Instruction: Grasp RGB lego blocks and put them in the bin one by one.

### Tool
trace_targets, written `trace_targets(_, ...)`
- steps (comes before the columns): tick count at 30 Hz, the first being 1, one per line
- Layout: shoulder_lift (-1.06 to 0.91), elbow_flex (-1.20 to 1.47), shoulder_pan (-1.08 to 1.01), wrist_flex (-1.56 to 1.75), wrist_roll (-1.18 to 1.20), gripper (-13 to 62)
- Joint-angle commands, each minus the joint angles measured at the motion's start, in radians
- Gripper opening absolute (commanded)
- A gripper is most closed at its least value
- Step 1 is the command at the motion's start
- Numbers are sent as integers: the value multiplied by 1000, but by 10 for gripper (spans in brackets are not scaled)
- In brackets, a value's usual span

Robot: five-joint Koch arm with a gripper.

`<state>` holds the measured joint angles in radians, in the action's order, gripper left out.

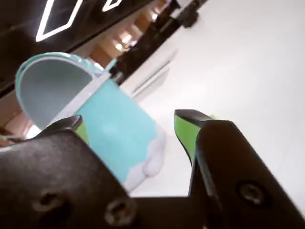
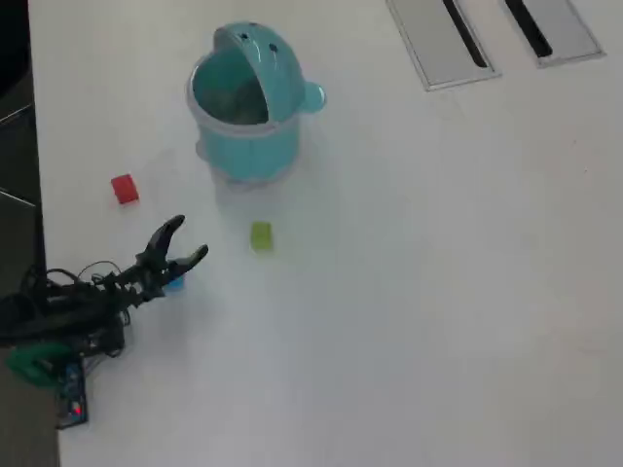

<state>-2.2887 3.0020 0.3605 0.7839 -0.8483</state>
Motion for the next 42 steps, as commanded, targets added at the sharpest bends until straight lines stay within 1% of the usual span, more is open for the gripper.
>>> trace_targets(1, -75, -84, 52, 126, -81, 329)
trace_targets(5, -75, -118, 158, 121, -213, 329)
trace_targets(12, -77, -129, 299, 152, -262, 329)
trace_targets(15, -77, -163, 367, 127, -334, 322)
trace_targets(17, -75, -230, 413, 25, -419, 322)
trace_targets(24, -74, -365, 529, -253, -523, 322)
trace_targets(30, -63, -494, 653, -522, -706, 321)
trace_targets(32, -28, -535, 733, -568, -752, 313)
trace_targets(34, 37, -606, 856, -664, -805, 311)
trace_targets(36, 87, -644, 919, -692, -842, 311)
trace_targets(40, 212, -727, 1017, -718, -899, 311)
trace_targets(42, 258, -750, 1028, -716, -917, 311)
